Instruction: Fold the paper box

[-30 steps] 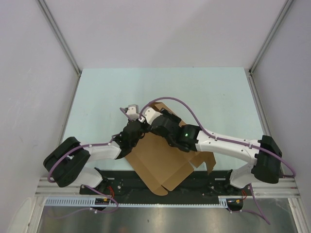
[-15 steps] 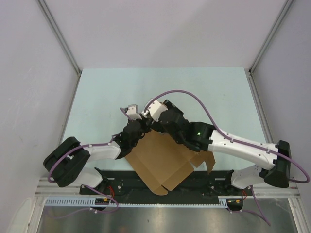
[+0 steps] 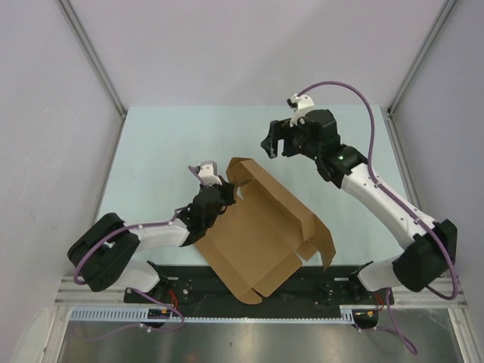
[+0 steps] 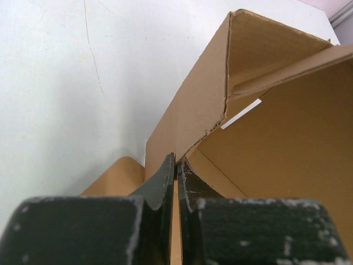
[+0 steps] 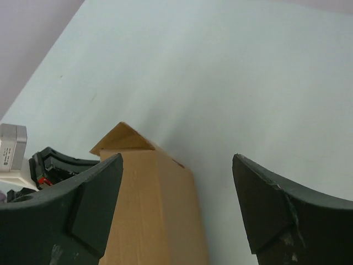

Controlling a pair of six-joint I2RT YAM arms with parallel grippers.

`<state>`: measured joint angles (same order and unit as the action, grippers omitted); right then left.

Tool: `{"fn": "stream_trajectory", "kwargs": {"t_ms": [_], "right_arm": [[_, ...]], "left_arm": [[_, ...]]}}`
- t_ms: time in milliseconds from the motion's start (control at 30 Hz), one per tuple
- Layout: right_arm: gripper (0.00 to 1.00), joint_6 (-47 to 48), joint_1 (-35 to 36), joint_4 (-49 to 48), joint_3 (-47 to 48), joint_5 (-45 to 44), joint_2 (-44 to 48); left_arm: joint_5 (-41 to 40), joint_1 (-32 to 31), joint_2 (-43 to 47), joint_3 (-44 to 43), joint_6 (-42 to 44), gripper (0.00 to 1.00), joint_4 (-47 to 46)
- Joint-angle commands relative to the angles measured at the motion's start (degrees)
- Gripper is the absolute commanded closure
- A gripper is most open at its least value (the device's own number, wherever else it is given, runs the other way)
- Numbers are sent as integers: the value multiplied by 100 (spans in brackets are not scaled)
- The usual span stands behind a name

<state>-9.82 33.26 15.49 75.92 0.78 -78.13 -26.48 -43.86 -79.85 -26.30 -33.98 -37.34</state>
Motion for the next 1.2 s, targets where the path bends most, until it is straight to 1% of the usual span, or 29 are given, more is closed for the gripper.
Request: {"fn": "stream_trajectory", "kwargs": {"t_ms": [0,200,467,667,867,967,1033,1067,1167], "right_arm": [[13,-678,-266,-502,81,1931,-510],[9,-670,-627,-327,-41,2637,-958],[12,-354,-680,-169,-227,2717,-1222],[16,-266,-627,-195,-253,2893,-1398],[28,-169,-496,-107,-253,2858,-1547],[30,-134,-416,-81,-253,2762,-1583],[31,-125,-399,-55,-253,2744,-1591],[32,-99,-381,-46,-244,2683,-1583],[32,-90,-381,7,-253,2621,-1592]], "left_arm": [[-244,-35,66,-314,189,93,166],[-340,-27,233,-340,409,91,262],[-367,-27,216,-375,427,89,342],[-367,-27,181,-410,418,89,359],[-305,-27,154,-393,374,88,368],[-279,-27,154,-376,330,88,368],[-261,-27,172,-358,304,87,394],[-270,-27,215,-349,295,84,394],[-314,-27,312,-279,295,78,438]]}}
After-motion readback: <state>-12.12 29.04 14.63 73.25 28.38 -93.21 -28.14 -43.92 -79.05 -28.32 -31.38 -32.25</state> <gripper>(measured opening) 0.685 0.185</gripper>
